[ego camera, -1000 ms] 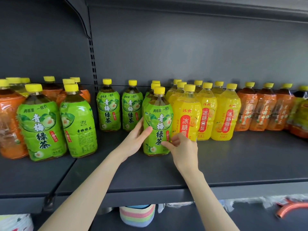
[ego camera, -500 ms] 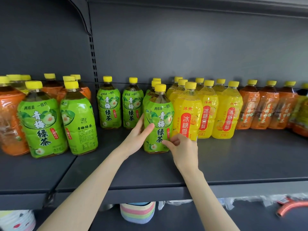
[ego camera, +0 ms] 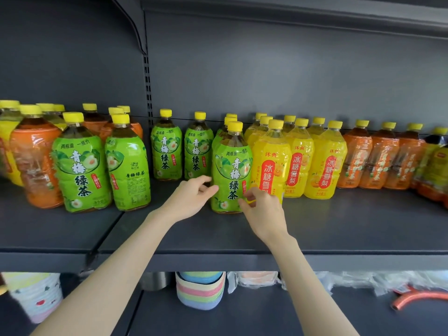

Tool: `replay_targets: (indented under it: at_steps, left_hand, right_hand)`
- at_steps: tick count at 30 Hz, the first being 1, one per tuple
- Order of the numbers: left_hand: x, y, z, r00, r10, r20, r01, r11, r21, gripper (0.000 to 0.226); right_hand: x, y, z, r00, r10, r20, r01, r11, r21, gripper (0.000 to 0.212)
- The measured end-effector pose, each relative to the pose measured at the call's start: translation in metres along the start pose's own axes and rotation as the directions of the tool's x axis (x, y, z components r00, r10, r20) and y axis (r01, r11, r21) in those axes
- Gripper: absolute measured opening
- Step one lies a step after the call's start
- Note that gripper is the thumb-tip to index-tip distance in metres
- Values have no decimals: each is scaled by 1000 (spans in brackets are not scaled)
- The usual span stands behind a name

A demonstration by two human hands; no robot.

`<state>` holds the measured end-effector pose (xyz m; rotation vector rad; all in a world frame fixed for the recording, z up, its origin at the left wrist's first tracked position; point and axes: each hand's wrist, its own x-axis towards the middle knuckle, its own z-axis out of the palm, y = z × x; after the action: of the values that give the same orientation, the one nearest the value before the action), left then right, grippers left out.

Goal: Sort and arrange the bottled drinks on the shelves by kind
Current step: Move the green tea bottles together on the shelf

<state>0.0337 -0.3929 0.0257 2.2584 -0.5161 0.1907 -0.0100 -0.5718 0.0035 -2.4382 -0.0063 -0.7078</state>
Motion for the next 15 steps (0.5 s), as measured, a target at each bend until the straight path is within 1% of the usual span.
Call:
replay_targets:
  at_steps: [3, 5, 8, 12, 15]
  left_hand:
    - [-27, 0, -19, 997, 40, -66, -31, 991, 130, 39]
    - [-44, -3, -36, 989, 73, -130, -52, 986, 160, 35]
    - [-63, -14, -67, 965, 103, -242, -63, 984, 165, 29]
    - [-78, -43, -107, 901, 139, -411, -79, 984, 158, 24]
    - [-84, -74, -134, 842, 93, -532, -60, 995, 79, 21]
  right_hand:
    - [-3, -19, -4, 994, -104, -33, 105, 994, 28, 27]
    - [-2, -37, -4, 984, -168, -62, 171, 983, 60, 28]
    - [4, -68, 2, 970, -229, -83, 237, 966, 103, 28]
    - [14, -110, 29, 960, -268, -83, 278, 946, 164, 26]
    - [20, -139, 61, 962, -263, -69, 272, 938, 214, 26]
